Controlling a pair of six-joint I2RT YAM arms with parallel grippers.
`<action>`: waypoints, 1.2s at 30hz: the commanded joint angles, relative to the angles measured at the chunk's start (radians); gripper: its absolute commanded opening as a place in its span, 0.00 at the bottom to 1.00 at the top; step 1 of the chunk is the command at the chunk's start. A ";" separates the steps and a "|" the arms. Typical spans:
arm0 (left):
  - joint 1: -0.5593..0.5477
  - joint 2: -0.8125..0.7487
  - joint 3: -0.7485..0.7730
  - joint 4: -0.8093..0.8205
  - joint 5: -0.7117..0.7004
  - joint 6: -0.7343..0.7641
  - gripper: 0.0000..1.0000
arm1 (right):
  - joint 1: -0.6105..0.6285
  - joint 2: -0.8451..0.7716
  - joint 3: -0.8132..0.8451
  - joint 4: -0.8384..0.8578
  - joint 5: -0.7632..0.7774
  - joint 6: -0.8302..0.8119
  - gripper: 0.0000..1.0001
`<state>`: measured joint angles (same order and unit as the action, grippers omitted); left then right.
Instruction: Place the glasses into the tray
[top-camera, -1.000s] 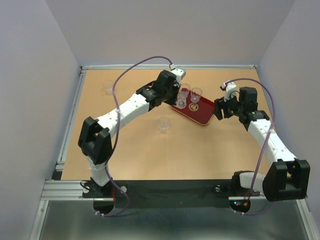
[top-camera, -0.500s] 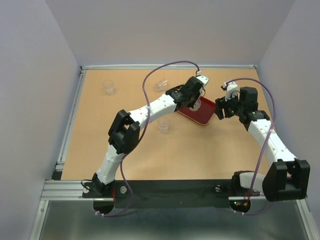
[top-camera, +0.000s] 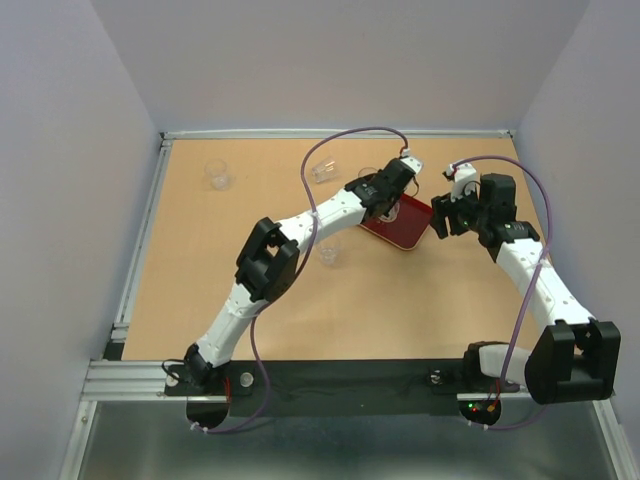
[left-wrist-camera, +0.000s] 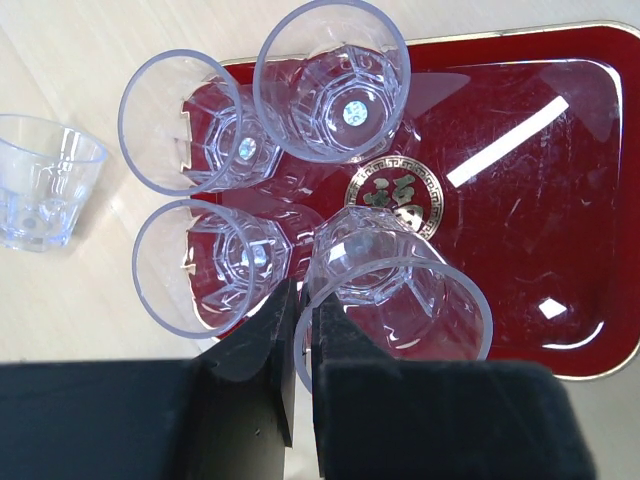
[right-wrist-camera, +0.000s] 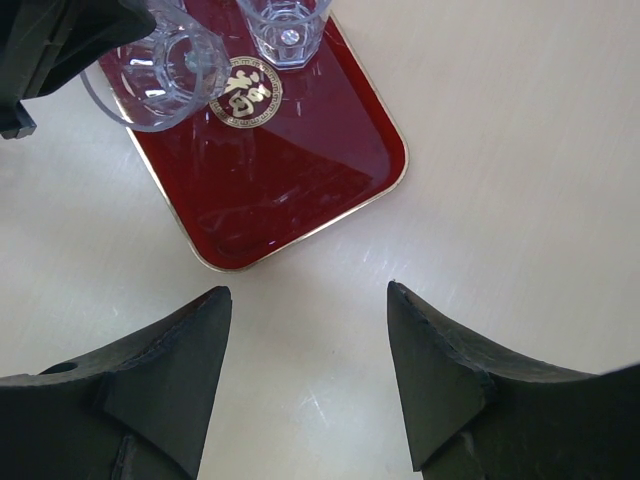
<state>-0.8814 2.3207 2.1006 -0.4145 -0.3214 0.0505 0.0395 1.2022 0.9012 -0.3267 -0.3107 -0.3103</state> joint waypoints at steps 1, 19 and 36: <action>-0.002 -0.012 0.070 0.026 -0.048 0.035 0.00 | -0.009 -0.035 -0.008 0.061 0.009 0.007 0.69; -0.002 0.051 0.102 0.054 -0.048 0.040 0.11 | -0.012 -0.043 -0.007 0.066 0.010 0.010 0.69; -0.002 0.065 0.108 0.080 -0.062 0.041 0.20 | -0.015 -0.038 -0.010 0.066 0.009 0.008 0.69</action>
<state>-0.8818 2.4062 2.1456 -0.3729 -0.3607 0.0795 0.0322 1.1904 0.9012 -0.3206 -0.3099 -0.3103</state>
